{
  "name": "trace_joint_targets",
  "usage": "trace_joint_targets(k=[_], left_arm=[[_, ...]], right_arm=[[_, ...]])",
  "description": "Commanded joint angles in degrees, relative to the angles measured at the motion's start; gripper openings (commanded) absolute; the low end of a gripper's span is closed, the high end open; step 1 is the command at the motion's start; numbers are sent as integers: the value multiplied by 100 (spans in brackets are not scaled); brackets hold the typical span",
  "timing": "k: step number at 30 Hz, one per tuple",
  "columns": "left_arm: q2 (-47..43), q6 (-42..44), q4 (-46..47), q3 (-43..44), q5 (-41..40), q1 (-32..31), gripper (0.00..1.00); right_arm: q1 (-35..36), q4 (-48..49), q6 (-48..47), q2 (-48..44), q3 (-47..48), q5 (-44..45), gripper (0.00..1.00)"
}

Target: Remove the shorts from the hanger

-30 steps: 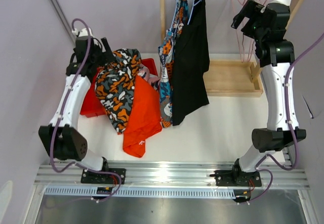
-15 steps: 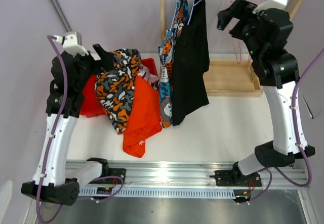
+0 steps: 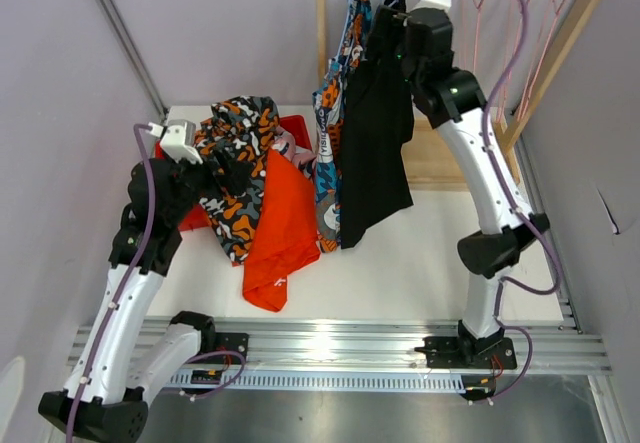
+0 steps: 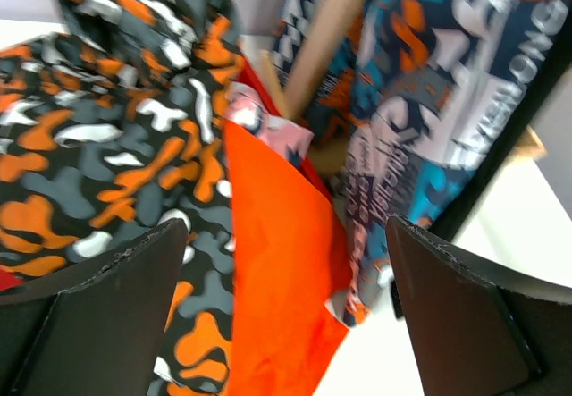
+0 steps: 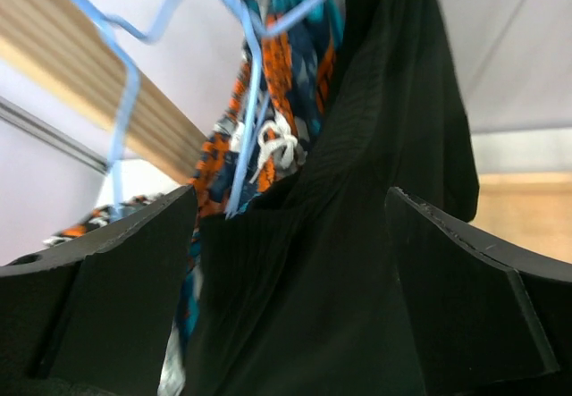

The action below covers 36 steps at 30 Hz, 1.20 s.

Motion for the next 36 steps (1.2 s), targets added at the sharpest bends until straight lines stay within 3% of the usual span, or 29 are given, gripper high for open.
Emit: trace_joint_targets(k=[1, 17, 22, 26, 36], left_arm=[[-283, 22, 388, -236, 221, -149, 99], [-495, 313, 414, -790, 204, -149, 99], [-494, 295, 441, -843, 248, -149, 99], [-503, 295, 432, -860, 274, -149, 99], [-556, 322, 370, -887, 239, -149, 99]], right_arm=[[97, 293, -108, 168, 457, 279, 92], [299, 978, -178, 257, 247, 815, 88], [291, 1128, -266, 423, 387, 868, 81], [291, 1119, -266, 687, 633, 903, 59], [194, 1155, -73, 863, 563, 868, 56]])
